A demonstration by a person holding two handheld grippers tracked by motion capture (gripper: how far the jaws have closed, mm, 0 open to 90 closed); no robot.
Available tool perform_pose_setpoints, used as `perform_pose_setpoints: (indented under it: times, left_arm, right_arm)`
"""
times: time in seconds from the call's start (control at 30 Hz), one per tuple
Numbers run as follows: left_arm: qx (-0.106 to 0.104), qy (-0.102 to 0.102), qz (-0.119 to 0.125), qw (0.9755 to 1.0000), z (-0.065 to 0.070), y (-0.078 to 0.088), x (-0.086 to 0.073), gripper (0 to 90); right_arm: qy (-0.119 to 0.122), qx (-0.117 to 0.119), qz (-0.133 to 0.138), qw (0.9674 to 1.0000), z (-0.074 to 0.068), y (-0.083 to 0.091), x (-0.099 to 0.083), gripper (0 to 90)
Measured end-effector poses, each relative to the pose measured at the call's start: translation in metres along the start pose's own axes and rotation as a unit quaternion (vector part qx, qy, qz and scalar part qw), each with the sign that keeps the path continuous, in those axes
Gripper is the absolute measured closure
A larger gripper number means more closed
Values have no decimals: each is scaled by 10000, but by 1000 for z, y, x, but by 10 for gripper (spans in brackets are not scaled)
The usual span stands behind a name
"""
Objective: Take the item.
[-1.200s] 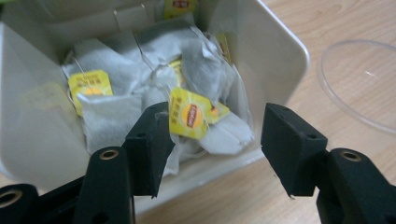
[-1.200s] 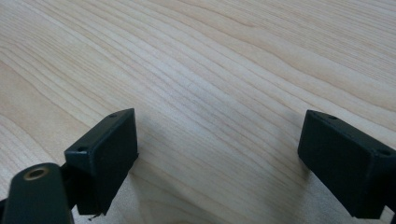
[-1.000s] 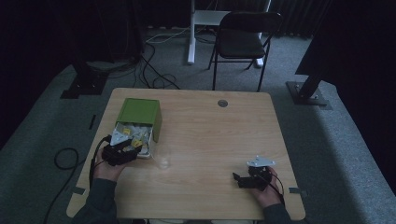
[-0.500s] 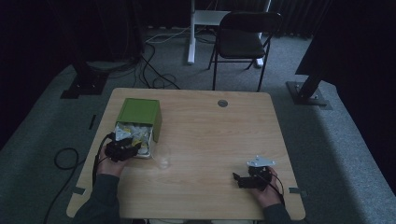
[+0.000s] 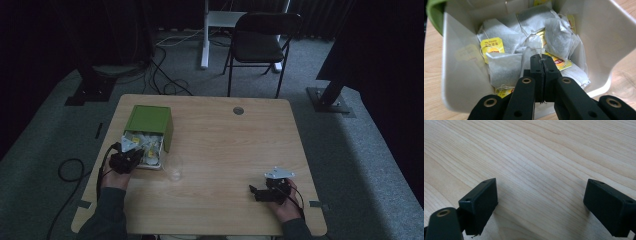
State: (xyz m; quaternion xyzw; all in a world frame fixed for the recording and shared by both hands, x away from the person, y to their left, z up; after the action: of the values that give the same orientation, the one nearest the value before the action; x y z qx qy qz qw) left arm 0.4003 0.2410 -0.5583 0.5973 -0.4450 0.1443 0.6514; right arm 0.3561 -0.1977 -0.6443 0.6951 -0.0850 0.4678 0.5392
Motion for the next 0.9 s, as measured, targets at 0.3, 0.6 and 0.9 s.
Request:
perform_pose_setpoints:
  times: [0.3,0.6,0.9]
  left_arm:
    - [-25,-78,172,9998,1,17,11,900]
    - [-71,-155,267,9995,5,26,19,900]
    - [-303,-217,287,9989,15,32,25,900]
  right_arm:
    - [-3,0,1,10000,0,0,0,115]
    - [-3,0,1,10000,0,0,0,115]
    - [-3,1,1,10000,0,0,0,115]
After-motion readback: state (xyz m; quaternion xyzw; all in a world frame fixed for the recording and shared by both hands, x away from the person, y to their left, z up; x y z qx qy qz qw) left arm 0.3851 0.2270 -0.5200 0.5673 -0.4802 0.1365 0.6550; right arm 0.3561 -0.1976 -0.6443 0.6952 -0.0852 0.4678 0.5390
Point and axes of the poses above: each handheld gripper's, and its own axes: y roughly backward along the jaws, x roughly out of its top, z roughly to its right, the point moved 9 cm from there along -y, roughly forward along the jaws, and after that the axes turned 1 degree about -x, right-handed, at the moved point
